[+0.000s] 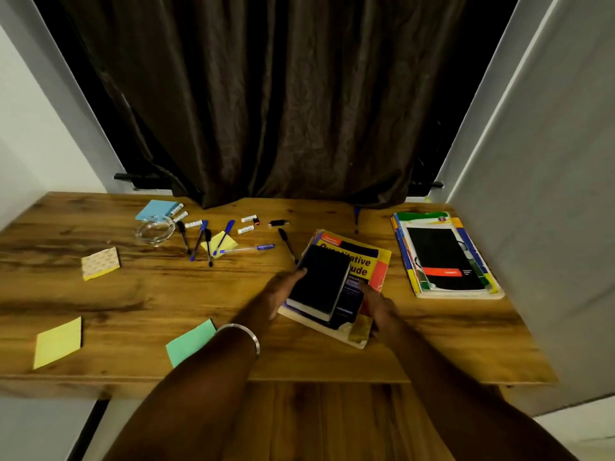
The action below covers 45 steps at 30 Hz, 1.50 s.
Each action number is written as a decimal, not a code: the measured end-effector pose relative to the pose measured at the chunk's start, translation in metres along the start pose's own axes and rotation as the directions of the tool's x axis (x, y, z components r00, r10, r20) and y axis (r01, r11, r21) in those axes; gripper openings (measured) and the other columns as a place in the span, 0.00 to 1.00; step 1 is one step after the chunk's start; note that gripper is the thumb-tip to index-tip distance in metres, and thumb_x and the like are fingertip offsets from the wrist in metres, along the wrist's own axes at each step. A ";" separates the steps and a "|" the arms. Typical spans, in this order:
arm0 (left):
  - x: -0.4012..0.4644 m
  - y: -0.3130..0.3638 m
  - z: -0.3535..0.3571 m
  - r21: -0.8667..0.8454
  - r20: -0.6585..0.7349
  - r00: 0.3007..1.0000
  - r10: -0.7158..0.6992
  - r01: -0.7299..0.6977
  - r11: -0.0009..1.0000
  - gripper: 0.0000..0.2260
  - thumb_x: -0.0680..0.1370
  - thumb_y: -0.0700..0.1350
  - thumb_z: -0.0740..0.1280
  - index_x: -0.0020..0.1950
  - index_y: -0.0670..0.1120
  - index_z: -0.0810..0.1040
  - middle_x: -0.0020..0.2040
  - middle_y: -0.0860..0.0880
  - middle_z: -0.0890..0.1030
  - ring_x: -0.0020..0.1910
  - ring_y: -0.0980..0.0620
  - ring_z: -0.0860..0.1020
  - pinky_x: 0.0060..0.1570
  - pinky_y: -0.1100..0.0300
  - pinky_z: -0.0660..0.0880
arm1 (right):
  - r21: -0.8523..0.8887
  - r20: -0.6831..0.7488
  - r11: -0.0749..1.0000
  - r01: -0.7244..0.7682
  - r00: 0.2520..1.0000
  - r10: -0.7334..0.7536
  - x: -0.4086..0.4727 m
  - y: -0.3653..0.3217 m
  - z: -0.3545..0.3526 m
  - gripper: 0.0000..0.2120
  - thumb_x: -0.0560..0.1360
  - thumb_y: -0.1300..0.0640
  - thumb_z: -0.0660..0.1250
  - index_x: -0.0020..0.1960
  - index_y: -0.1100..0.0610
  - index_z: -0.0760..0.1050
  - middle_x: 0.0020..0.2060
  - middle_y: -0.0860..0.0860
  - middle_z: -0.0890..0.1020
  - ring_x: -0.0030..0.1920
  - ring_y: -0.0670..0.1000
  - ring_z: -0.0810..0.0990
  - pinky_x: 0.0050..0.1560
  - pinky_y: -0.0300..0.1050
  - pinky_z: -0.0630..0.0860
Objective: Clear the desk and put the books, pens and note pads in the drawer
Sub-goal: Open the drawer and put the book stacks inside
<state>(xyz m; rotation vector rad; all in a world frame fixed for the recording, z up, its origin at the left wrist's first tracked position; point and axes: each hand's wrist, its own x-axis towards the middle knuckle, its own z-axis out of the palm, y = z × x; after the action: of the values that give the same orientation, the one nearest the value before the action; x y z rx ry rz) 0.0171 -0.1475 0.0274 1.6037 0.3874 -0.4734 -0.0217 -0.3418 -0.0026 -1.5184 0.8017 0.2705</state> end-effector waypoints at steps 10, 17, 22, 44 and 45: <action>0.006 -0.008 -0.003 -0.043 0.218 0.974 -0.065 0.076 0.996 0.13 0.74 0.48 0.71 0.56 0.46 0.76 0.49 0.46 0.82 0.49 0.49 0.80 0.53 0.55 0.77 | 0.047 0.071 0.999 -0.007 0.997 0.004 0.065 0.035 0.003 0.46 0.42 0.31 0.80 0.56 0.48 0.77 0.50 0.53 0.85 0.50 0.59 0.83 0.56 0.61 0.77; -0.002 -0.012 -0.003 -0.085 0.203 0.979 -0.026 0.044 0.995 0.11 0.74 0.47 0.72 0.54 0.48 0.76 0.47 0.47 0.82 0.48 0.50 0.80 0.49 0.56 0.78 | 0.108 0.029 0.993 0.052 0.998 -0.055 0.009 0.016 0.006 0.41 0.49 0.37 0.82 0.57 0.52 0.76 0.47 0.54 0.85 0.47 0.59 0.83 0.48 0.60 0.80; -0.011 -0.029 0.006 -0.120 0.163 0.987 -0.003 0.023 0.993 0.11 0.74 0.48 0.71 0.53 0.46 0.79 0.45 0.51 0.83 0.43 0.55 0.81 0.39 0.65 0.77 | 0.177 -0.007 0.982 0.064 0.998 -0.064 -0.006 0.011 0.003 0.46 0.54 0.45 0.83 0.66 0.57 0.66 0.53 0.56 0.80 0.49 0.59 0.80 0.43 0.52 0.79; -0.110 -0.082 0.006 -0.293 0.017 0.995 0.101 -0.091 0.952 0.15 0.71 0.47 0.75 0.54 0.47 0.78 0.52 0.43 0.83 0.50 0.47 0.82 0.43 0.57 0.80 | 0.261 0.071 0.936 0.238 0.962 -0.265 -0.086 0.066 -0.021 0.34 0.56 0.51 0.83 0.59 0.55 0.77 0.49 0.53 0.85 0.48 0.55 0.85 0.49 0.57 0.82; -0.116 -0.086 0.006 -0.284 0.009 0.995 0.104 -0.097 0.954 0.14 0.71 0.48 0.75 0.53 0.46 0.78 0.51 0.43 0.83 0.49 0.47 0.82 0.44 0.57 0.80 | 0.258 0.084 0.938 0.230 0.962 -0.259 -0.090 0.070 -0.023 0.36 0.55 0.50 0.84 0.60 0.55 0.77 0.50 0.53 0.85 0.48 0.55 0.85 0.48 0.57 0.82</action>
<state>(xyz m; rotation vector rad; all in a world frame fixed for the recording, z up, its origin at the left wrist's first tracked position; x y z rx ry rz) -0.1269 -0.1427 0.0140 1.3316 0.3374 -0.3415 -0.1375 -0.3298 0.0012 -1.3371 0.5244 0.0696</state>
